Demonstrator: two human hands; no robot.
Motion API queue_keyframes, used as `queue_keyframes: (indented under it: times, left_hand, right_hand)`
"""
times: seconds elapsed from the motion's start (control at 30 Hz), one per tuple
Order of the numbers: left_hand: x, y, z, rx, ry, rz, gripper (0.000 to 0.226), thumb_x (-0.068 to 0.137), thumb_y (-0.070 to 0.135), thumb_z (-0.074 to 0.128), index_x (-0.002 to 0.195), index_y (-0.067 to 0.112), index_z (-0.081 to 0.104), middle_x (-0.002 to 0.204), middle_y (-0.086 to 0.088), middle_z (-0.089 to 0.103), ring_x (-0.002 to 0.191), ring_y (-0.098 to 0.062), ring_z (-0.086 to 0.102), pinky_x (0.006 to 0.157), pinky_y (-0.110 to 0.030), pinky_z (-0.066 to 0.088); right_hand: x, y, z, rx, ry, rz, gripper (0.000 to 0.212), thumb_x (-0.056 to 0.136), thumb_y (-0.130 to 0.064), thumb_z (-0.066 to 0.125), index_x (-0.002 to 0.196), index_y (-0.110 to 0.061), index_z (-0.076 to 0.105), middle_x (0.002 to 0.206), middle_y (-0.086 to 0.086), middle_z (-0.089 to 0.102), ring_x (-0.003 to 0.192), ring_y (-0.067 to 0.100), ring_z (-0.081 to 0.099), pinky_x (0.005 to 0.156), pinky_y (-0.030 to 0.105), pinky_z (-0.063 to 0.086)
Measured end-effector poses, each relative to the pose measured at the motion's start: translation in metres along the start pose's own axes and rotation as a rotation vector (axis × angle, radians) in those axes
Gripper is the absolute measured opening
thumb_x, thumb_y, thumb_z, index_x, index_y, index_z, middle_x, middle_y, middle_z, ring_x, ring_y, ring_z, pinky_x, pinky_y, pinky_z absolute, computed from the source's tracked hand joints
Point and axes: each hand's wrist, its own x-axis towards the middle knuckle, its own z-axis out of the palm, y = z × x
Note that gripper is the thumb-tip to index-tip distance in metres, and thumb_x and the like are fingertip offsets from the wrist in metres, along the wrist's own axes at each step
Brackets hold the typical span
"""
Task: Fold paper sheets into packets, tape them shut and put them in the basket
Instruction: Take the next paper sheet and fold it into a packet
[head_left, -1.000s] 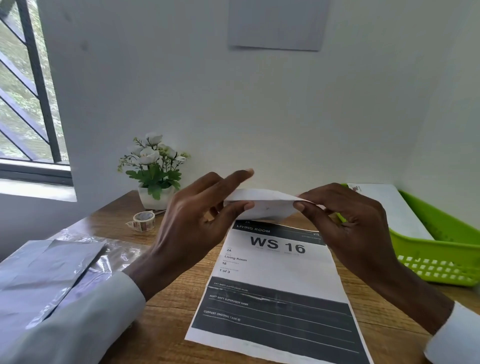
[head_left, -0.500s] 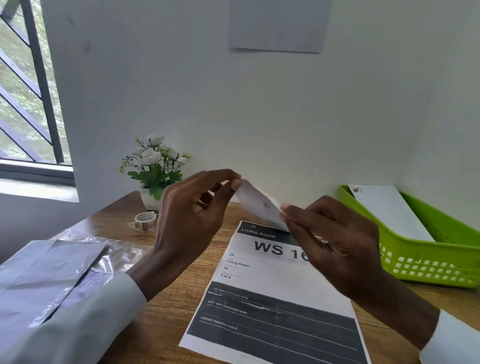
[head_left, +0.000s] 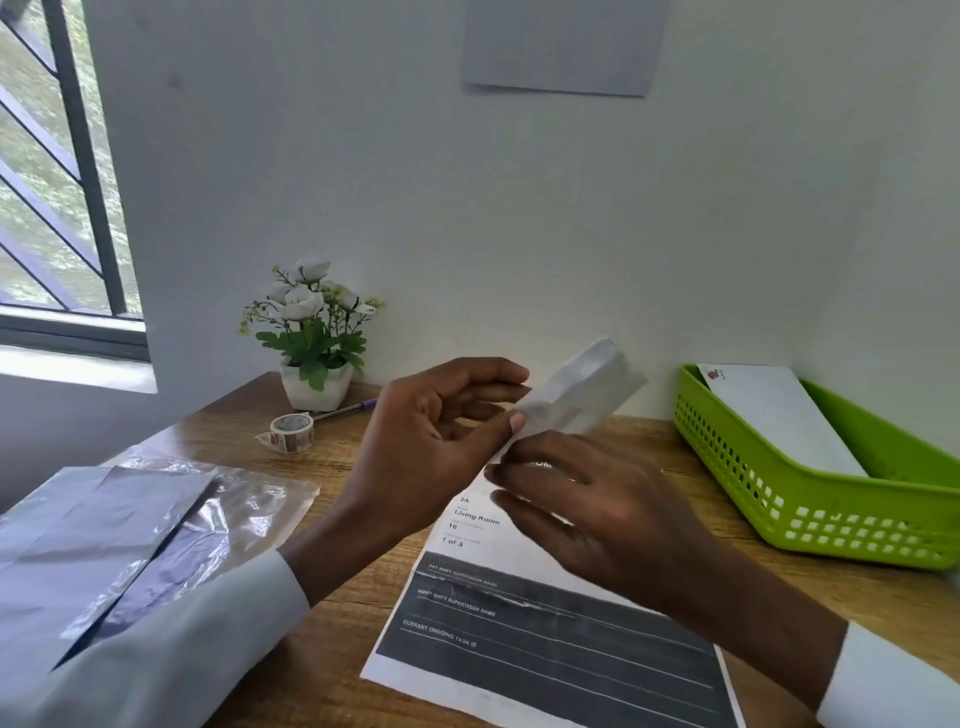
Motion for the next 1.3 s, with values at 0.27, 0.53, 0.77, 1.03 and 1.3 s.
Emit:
queue_keyframes:
  times: [0.27,0.53,0.77,1.03,1.3]
  left_hand:
    - [0.005,0.012,-0.011,0.364,0.11,0.364,0.021,0.082,0.001,0.072,0.101,0.011,0.073,0.093,0.009,0.071,0.081,-0.004,0.067,0.072,-0.021,0.054]
    - [0.005,0.015,-0.009,0.333,-0.021,0.356,0.02,0.083,0.024,0.074,0.101,0.016,0.071,0.091,0.008,0.071,0.083,-0.003,0.065,0.068,-0.016,0.049]
    - [0.006,0.006,-0.009,0.418,-0.051,0.409,0.013,0.086,0.018,0.073,0.093,0.009,0.076,0.087,0.001,0.072,0.077,-0.007,0.066,0.062,-0.029,0.053]
    - [0.005,0.001,-0.011,0.396,-0.061,0.399,0.013,0.083,0.019,0.073,0.09,0.009,0.077,0.085,0.001,0.073,0.074,-0.007,0.067,0.059,-0.031,0.054]
    - [0.01,0.002,-0.018,0.318,-0.047,0.353,0.01,0.082,0.018,0.075,0.085,0.009,0.077,0.082,0.004,0.074,0.072,-0.004,0.068,0.063,-0.02,0.051]
  right_hand:
    - [0.025,0.011,-0.046,-0.126,0.394,0.235,0.03,0.085,-0.028,0.076,0.112,-0.014,0.071,0.109,0.002,0.059,0.102,0.028,0.055,0.089,0.025,0.04]
    - [0.025,0.016,-0.042,0.384,0.211,0.399,0.008,0.082,-0.024,0.077,0.085,-0.016,0.076,0.083,-0.012,0.071,0.081,0.01,0.066,0.07,0.029,0.05]
    - [0.026,0.014,-0.045,0.249,0.103,0.275,0.016,0.086,-0.027,0.068,0.091,-0.015,0.078,0.085,-0.009,0.072,0.08,0.007,0.063,0.072,0.024,0.05]
    - [0.02,0.022,-0.048,0.141,0.043,0.199,0.014,0.088,-0.025,0.065,0.088,-0.016,0.076,0.08,-0.006,0.072,0.077,0.013,0.06,0.066,0.031,0.048]
    - [0.018,0.03,-0.054,0.169,0.064,0.227,0.007,0.085,-0.017,0.069,0.082,-0.015,0.076,0.074,-0.006,0.07,0.074,0.014,0.061,0.063,0.033,0.049]
